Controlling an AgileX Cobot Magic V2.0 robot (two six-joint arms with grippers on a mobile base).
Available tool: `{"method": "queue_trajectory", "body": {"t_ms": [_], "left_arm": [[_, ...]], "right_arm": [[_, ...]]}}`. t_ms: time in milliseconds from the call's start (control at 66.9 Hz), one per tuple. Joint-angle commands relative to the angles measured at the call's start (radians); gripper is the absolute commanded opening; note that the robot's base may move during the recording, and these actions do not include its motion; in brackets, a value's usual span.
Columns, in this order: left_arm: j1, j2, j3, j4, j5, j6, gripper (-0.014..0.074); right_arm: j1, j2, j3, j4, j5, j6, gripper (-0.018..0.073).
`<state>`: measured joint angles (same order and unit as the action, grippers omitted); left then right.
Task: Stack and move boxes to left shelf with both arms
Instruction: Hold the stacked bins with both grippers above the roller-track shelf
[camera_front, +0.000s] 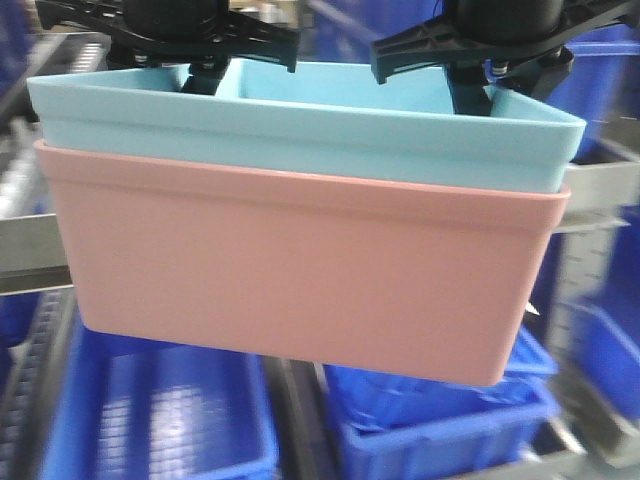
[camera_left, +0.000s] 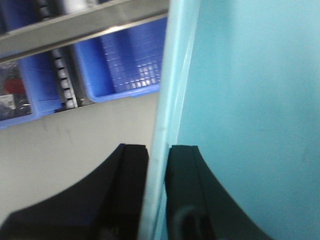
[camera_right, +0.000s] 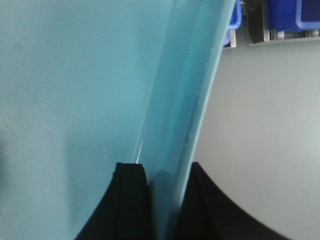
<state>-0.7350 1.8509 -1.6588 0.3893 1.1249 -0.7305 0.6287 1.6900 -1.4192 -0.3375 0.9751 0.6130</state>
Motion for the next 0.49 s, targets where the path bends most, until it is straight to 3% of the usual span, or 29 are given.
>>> {"method": "queue_trajectory", "body": {"t_ms": [0,478], "left_arm": [[-0.038,-0.057,-0.046,-0.085,-0.159,-0.018,-0.0004],[-0.038,-0.057,-0.046,-0.085,-0.159,-0.018,-0.0004]], "right_arm": [[0.029,-0.056,-0.048,0.075,-0.18,-0.017,0.0055],[0.029,-0.056,-0.048,0.075,-0.18,-0.017,0.0055]]}}
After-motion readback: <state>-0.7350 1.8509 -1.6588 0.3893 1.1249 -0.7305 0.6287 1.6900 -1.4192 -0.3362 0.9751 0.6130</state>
